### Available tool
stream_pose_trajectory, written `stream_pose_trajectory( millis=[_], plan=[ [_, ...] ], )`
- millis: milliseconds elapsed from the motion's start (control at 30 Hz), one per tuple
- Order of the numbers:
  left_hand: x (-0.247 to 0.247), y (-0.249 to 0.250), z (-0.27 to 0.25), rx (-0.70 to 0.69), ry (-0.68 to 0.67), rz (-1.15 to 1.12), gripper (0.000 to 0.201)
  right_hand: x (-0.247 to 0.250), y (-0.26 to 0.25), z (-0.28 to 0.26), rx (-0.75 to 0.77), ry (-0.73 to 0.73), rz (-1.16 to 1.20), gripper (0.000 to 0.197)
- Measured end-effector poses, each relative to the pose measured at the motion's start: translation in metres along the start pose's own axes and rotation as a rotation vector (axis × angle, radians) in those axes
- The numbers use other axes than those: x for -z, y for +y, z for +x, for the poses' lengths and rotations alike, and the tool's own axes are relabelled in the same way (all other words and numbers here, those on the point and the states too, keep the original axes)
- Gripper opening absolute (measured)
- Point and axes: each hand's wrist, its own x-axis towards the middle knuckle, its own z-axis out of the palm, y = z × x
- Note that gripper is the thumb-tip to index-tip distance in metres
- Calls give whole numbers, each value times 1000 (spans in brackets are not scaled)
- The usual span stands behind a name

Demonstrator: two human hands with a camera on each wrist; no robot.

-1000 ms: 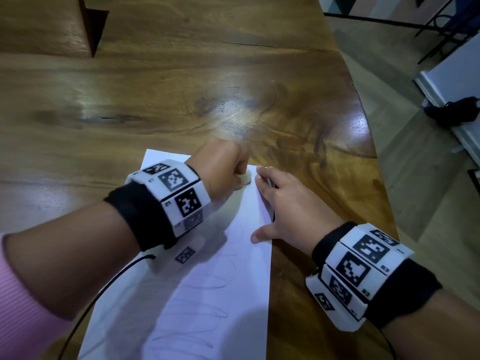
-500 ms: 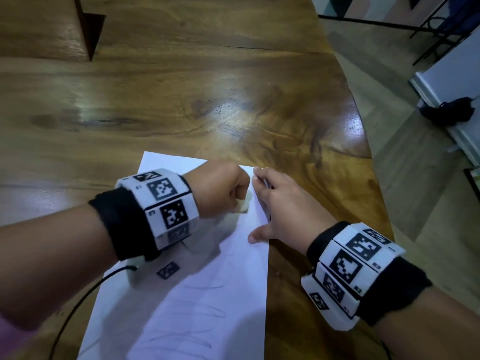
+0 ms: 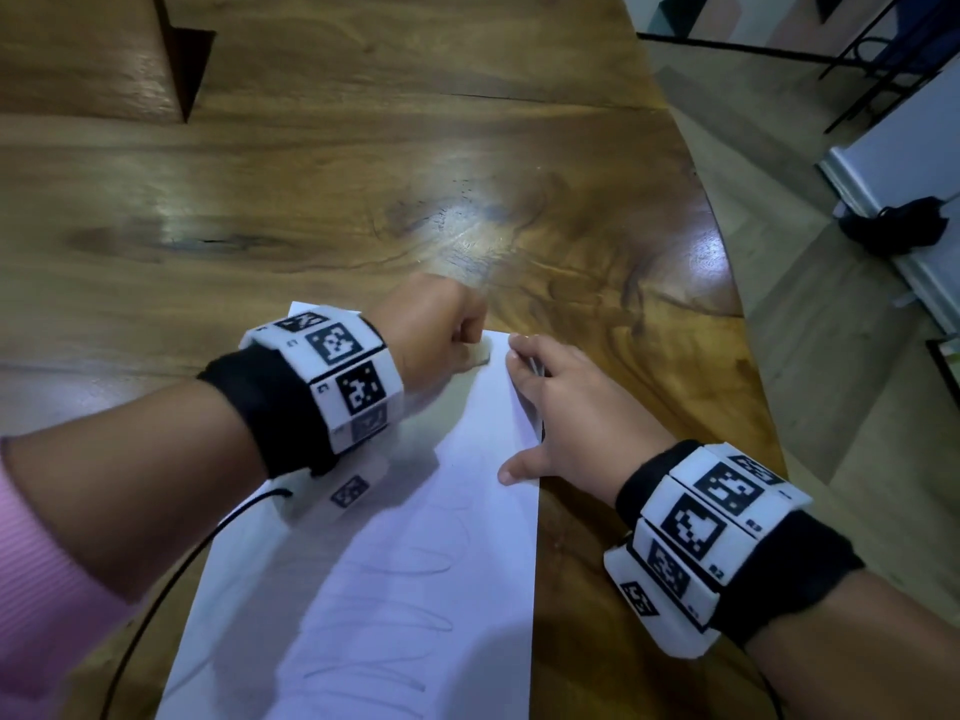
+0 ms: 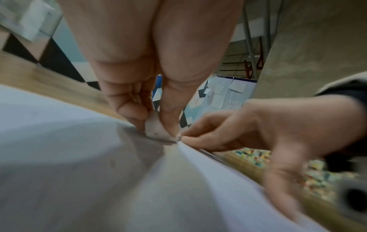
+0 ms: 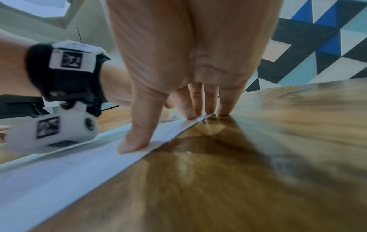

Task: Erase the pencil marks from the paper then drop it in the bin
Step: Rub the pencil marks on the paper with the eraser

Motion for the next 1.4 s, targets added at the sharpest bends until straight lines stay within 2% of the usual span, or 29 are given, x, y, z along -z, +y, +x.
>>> stream_pose_trajectory(
  millis=[133, 167, 200, 300, 367, 433, 500, 567, 633, 700, 767, 833, 900, 967, 1100, 1167, 1200, 1267, 1333, 1400],
  plan=[
    [-13, -6, -30, -134, -236, 44, 12, -1, 0, -2, 1, -4, 1, 107],
    [-13, -7, -29, -137, -245, 44, 11, -1, 0, -2, 2, -9, 3, 107],
    [-11, -8, -23, -116, -213, 31, 10, 0, 0, -2, 3, -10, 6, 107],
    [-4, -5, 2, -31, -9, 8, 10, 0, 0, -2, -1, -11, 4, 108],
    [-8, -3, 0, -44, 28, -10, 9, -1, -2, -2, -5, -16, -11, 110],
    [-16, -6, -27, -152, -32, -36, 16, -1, -2, -2, -2, -14, -24, 111],
    [-22, -9, -60, -260, -166, -22, 22, -1, -2, -2, 0, -16, -31, 112],
    [-23, -12, -70, -255, -259, -31, 13, -1, -2, -2, 3, -19, -37, 113],
    [-19, -9, -54, -231, -186, -12, 6, -1, -2, -2, 10, -22, -42, 113],
    [-17, -3, -30, -161, -90, 3, 6, -1, -2, -3, 16, -21, -45, 115],
    [-20, 1, -21, -144, -59, -5, 10, -1, -2, -4, 19, -22, -57, 118],
    [-26, -1, -41, -215, -91, -16, 14, -2, -3, -4, 20, -28, -75, 120],
    [-30, -3, -72, -289, -207, -38, 15, -2, -2, -3, 20, -33, -85, 121],
    [-30, -5, -82, -293, -283, -45, 16, -1, -3, -4, 19, -33, -82, 121],
    [-22, 0, -38, -181, -112, 33, 9, 0, -4, -5, 22, -29, -84, 119],
    [-25, 0, -32, -169, -90, 24, 9, 1, -5, -5, 19, -29, -83, 119],
    [-27, -1, -41, -209, -110, 9, 10, 1, -5, -4, 18, -30, -83, 120],
    [-30, -6, -68, -315, -250, -6, 11, 1, -4, -5, 15, -34, -85, 121],
    [-29, -10, -82, -325, -388, -2, 10, 0, -4, -5, 15, -39, -87, 121],
    [-24, -11, -66, -298, -293, 14, 7, 0, -4, -5, 19, -39, -91, 121]
  ],
)
